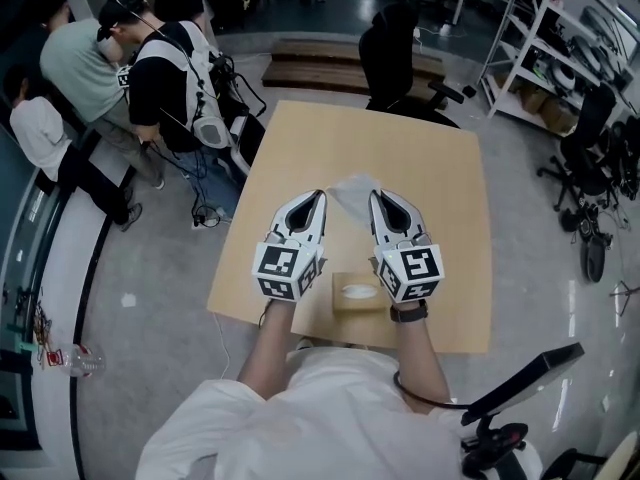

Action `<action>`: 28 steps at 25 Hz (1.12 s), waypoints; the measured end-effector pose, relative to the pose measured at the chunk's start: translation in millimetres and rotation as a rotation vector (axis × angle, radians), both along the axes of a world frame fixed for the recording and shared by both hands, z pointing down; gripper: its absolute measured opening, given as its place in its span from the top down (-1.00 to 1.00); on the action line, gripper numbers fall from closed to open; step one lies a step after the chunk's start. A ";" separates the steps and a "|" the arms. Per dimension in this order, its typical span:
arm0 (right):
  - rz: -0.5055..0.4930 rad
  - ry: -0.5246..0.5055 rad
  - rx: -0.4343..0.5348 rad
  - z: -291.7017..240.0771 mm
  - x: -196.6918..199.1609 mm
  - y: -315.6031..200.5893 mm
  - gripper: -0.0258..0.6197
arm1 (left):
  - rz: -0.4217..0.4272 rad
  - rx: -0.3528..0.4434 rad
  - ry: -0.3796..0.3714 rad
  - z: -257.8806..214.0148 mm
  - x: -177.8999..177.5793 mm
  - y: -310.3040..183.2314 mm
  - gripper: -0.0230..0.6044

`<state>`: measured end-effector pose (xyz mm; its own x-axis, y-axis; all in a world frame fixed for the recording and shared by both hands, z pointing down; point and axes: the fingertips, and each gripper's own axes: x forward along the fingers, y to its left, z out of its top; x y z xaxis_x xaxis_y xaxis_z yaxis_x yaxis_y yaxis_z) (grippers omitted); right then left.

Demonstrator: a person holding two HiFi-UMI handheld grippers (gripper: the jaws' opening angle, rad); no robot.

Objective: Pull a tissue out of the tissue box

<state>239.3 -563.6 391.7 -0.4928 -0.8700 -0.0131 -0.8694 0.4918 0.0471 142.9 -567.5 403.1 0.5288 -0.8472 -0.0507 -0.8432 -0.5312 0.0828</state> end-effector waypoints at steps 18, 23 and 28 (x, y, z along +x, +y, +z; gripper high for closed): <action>0.027 -0.056 0.078 -36.0 4.1 -13.6 0.88 | 0.005 0.057 -0.015 -16.4 1.1 -14.8 0.92; 0.029 -0.046 0.081 -35.3 0.8 -14.3 0.88 | 0.000 0.053 -0.021 -16.4 -1.1 -11.7 0.92; 0.026 -0.036 0.058 -26.9 -4.9 -21.7 0.88 | -0.008 0.054 -0.045 -15.4 -5.0 -14.9 0.92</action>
